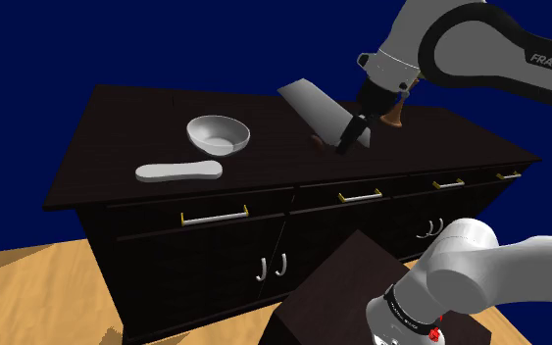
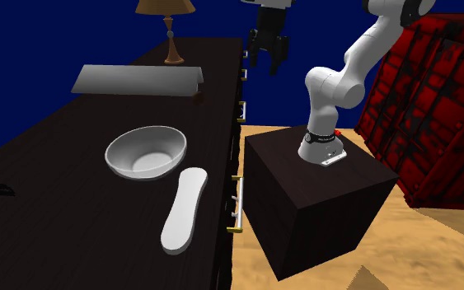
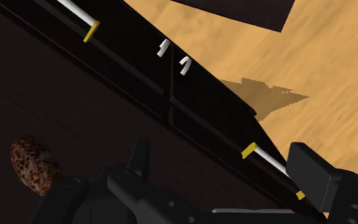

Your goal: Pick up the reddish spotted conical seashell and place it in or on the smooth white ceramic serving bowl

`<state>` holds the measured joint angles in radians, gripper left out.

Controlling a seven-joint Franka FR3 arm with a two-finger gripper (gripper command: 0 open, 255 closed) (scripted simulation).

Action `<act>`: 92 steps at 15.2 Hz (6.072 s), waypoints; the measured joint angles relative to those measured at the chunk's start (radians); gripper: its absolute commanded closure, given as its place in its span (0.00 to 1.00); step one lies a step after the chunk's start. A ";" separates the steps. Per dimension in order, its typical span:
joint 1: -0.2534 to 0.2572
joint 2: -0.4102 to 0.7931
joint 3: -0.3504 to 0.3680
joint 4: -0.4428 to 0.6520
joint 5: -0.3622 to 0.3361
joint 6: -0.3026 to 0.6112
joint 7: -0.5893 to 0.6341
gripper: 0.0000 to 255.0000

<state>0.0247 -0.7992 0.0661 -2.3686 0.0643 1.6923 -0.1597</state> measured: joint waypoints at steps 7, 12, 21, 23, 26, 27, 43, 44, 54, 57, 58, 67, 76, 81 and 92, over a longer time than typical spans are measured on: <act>0.024 0.012 -0.136 -0.084 -0.078 0.143 -0.273 0.00; 0.058 0.094 -0.287 -0.105 -0.137 0.297 -0.559 0.00; 0.210 0.379 -0.570 0.018 -0.087 0.537 -1.099 0.00; 0.227 0.410 -0.595 0.027 -0.070 0.562 -1.153 0.00; 0.242 0.445 -0.610 0.021 -0.051 0.602 -1.179 0.00; 0.246 0.454 -0.613 0.016 -0.045 0.617 -1.182 0.00; 0.254 0.475 -0.622 0.005 -0.031 0.651 -1.196 1.00; 0.254 0.475 -0.622 0.005 -0.031 0.651 -1.196 1.00; 0.253 0.475 -0.559 -0.083 -0.146 0.809 -1.211 0.00; 0.265 0.510 -0.570 -0.089 -0.128 0.849 -1.225 0.00; 0.267 0.518 -0.573 -0.089 -0.123 0.856 -1.230 0.00; 0.268 0.522 -0.575 -0.090 -0.121 0.863 -1.231 1.00; 0.265 0.512 -0.571 -0.083 -0.127 0.845 -1.227 1.00; 0.257 0.478 -0.555 -0.044 -0.144 0.775 -1.209 1.00; 0.250 0.427 -0.524 0.064 -0.162 0.618 -1.183 1.00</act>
<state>0.2745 -0.3720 -0.4583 -2.3043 -0.0972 2.3098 -1.3423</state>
